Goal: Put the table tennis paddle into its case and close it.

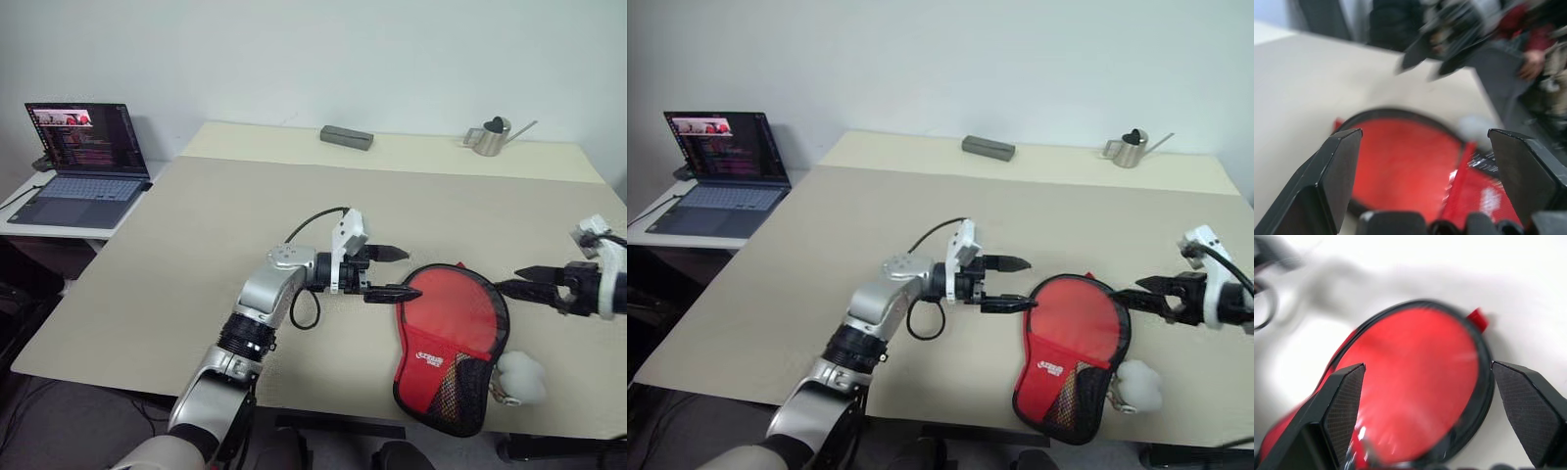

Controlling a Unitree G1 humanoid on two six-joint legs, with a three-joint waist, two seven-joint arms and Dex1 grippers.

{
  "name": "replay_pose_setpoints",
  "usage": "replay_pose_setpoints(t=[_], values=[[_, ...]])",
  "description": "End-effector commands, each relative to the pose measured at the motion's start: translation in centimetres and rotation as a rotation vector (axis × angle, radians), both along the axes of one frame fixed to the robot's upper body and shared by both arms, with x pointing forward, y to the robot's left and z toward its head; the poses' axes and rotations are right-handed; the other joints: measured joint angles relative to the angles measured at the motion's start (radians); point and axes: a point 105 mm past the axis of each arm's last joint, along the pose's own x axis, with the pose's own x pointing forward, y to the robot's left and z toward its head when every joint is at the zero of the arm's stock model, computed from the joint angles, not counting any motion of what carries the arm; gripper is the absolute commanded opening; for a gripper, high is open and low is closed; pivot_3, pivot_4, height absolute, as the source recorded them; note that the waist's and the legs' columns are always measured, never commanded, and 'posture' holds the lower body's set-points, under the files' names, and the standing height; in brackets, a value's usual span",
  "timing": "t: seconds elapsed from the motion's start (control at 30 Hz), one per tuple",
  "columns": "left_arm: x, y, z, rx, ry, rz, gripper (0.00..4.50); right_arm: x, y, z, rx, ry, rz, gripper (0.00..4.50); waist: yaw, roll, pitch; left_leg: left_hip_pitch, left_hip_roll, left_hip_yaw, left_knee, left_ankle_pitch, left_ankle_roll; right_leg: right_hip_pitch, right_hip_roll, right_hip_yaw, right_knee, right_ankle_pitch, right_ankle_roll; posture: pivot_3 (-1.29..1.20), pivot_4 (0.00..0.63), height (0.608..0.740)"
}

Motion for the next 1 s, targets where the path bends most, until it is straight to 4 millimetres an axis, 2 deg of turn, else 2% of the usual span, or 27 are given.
replay_pose_setpoints(t=[0.03,0.33,0.63,0.73,1.0], values=[[-1.4,1.0,2.0,-0.014,-0.056,-0.093,4.50,1.2,-0.6,-0.4,-0.045,0.005,-0.052,4.49,0.000,0.001,0.000,0.000,0.000,0.000,0.000,0.000,0.000,0.000,0.000,0.000,0.000,0.000,0.000,0.00,0.150,0.740],[-1.5,4.0,1.9,0.075,-0.098,-0.083,4.50,3.9,-0.5,-3.1,-0.062,0.058,-0.093,4.49,-0.002,0.003,0.002,0.000,0.000,0.001,0.000,0.000,0.000,-0.002,0.000,0.001,0.001,0.000,0.000,0.00,0.150,0.740],[-1.5,4.5,1.5,0.091,-0.100,-0.048,4.50,5.6,0.5,-4.5,-0.017,0.076,-0.072,4.49,-0.002,0.003,0.003,-0.001,0.001,0.002,0.000,0.000,0.000,-0.003,0.000,0.002,0.001,0.000,0.000,0.00,0.150,0.740],[-1.4,4.6,1.5,0.094,-0.102,-0.040,4.50,6.0,0.5,-4.8,-0.021,0.079,-0.069,3.92,-0.003,0.003,0.003,-0.001,0.001,0.002,0.000,0.000,0.000,-0.004,0.000,0.002,0.002,0.000,0.000,0.00,0.150,0.740],[-1.6,4.8,1.1,0.109,-0.102,-0.031,4.50,6.4,1.6,-5.2,-0.008,0.079,-0.031,1.10,-0.003,0.003,0.003,-0.001,0.001,0.002,0.000,0.000,0.000,-0.004,0.000,0.002,0.002,0.000,0.000,0.00,0.150,0.740]])
